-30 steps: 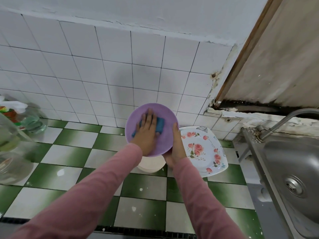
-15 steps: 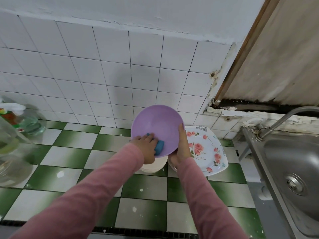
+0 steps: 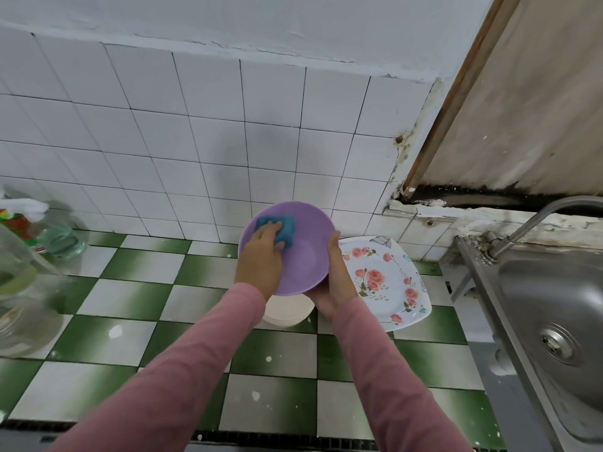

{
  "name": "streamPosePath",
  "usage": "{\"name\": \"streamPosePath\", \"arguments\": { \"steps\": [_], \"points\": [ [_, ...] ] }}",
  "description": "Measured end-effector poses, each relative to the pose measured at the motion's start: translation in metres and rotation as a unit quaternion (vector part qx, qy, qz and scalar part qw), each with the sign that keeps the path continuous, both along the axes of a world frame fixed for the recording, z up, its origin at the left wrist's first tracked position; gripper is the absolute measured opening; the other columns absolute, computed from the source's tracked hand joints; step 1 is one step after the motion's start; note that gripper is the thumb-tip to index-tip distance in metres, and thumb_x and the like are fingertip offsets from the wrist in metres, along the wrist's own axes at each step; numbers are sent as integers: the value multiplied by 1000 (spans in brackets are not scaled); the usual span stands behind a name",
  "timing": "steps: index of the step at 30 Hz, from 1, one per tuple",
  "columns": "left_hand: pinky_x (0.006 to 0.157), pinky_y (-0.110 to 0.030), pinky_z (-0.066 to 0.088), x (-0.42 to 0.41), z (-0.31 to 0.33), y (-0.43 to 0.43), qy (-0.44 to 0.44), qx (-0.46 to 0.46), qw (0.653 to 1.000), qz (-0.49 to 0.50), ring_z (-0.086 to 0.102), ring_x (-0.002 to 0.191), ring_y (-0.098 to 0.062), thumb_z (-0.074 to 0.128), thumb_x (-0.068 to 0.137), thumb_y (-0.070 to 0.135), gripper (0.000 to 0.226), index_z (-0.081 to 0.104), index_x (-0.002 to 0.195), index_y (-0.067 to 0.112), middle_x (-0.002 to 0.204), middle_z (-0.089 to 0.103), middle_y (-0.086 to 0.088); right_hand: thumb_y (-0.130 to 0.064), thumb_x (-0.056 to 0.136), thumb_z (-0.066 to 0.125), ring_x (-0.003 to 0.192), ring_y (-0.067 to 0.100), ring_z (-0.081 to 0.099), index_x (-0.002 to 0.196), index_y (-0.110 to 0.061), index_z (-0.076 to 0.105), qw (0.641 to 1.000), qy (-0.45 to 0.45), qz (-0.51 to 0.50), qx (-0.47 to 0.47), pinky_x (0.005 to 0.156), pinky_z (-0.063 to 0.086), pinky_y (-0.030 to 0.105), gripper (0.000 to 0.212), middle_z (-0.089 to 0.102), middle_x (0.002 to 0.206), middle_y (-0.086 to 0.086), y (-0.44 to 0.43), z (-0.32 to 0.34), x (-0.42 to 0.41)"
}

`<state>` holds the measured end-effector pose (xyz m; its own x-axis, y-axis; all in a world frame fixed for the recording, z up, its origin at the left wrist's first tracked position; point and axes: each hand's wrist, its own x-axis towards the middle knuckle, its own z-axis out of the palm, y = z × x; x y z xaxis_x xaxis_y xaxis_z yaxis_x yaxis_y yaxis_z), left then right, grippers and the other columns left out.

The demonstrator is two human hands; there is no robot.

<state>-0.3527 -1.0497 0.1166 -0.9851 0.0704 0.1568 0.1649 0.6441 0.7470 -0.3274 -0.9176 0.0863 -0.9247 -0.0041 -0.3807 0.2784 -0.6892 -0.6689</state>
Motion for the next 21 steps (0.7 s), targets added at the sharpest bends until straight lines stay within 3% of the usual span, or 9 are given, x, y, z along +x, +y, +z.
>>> {"name": "streamPosePath", "arguments": {
  "steps": [2, 5, 7, 9, 12, 15, 18, 21],
  "points": [
    [101, -24, 39, -3, 2, 5, -23, 82, 995, 55, 53, 119, -21, 48, 101, 14, 38, 51, 139, 17, 134, 57, -1, -79, 67, 70, 122, 38, 61, 145, -27, 44, 1000, -13, 8, 18, 102, 46, 62, 97, 63, 134, 14, -4, 0, -1],
    [92, -32, 48, -3, 5, 20, -102, 238, 962, 90, 60, 105, -22, 53, 99, 17, 28, 60, 126, 21, 107, 65, 6, -78, 67, 70, 118, 34, 65, 142, -25, 46, 999, -10, 17, 41, 99, 51, 57, 95, 65, 132, 12, -15, 1, 0],
    [91, -37, 53, -1, 6, 29, -141, 307, 938, 73, 62, 102, -21, 54, 99, 21, 23, 62, 120, 25, 104, 67, 6, -72, 76, 66, 116, 32, 65, 140, -27, 49, 999, -5, 9, 44, 96, 53, 55, 80, 65, 131, 10, -20, 1, 0],
    [92, -37, 54, -1, 5, 31, -166, 296, 941, -10, 61, 110, -23, 55, 99, 24, 27, 61, 126, 25, 115, 67, 3, -71, 82, 61, 116, 32, 64, 137, -30, 51, 999, -17, 4, 41, 93, 55, 56, 69, 65, 130, 8, -18, 4, 1],
    [105, -39, 43, -6, 3, 19, -225, 151, 944, -188, 53, 124, -24, 55, 98, 19, 35, 59, 132, 28, 129, 63, 2, -78, 80, 54, 110, 35, 65, 134, -25, 49, 996, -50, 1, 70, 80, 59, 53, 76, 63, 127, 13, 1, 7, -2],
    [114, -41, 31, -10, 15, 5, -286, -141, 891, -323, 46, 128, -21, 52, 97, 16, 42, 56, 136, 31, 138, 56, 3, -87, 69, 51, 112, 37, 64, 138, -27, 44, 991, -68, 20, 115, 86, 58, 56, 92, 62, 129, 14, 20, 10, -6],
    [107, -42, 40, -8, 19, 3, -280, -308, 859, -299, 51, 121, -24, 51, 96, 28, 35, 61, 129, 33, 132, 59, 3, -85, 71, 41, 111, 31, 66, 139, -32, 46, 984, -56, 22, 170, 92, 57, 53, 86, 67, 126, 6, 25, 13, -3],
    [87, -34, 49, -7, 6, 1, -107, -453, 858, -216, 58, 110, -24, 43, 98, 38, 34, 61, 125, 29, 124, 59, 2, -84, 68, 45, 110, 30, 68, 138, -30, 49, 988, -49, -1, 149, 92, 57, 52, 89, 70, 123, 5, 21, 13, 2]
  ]
}}
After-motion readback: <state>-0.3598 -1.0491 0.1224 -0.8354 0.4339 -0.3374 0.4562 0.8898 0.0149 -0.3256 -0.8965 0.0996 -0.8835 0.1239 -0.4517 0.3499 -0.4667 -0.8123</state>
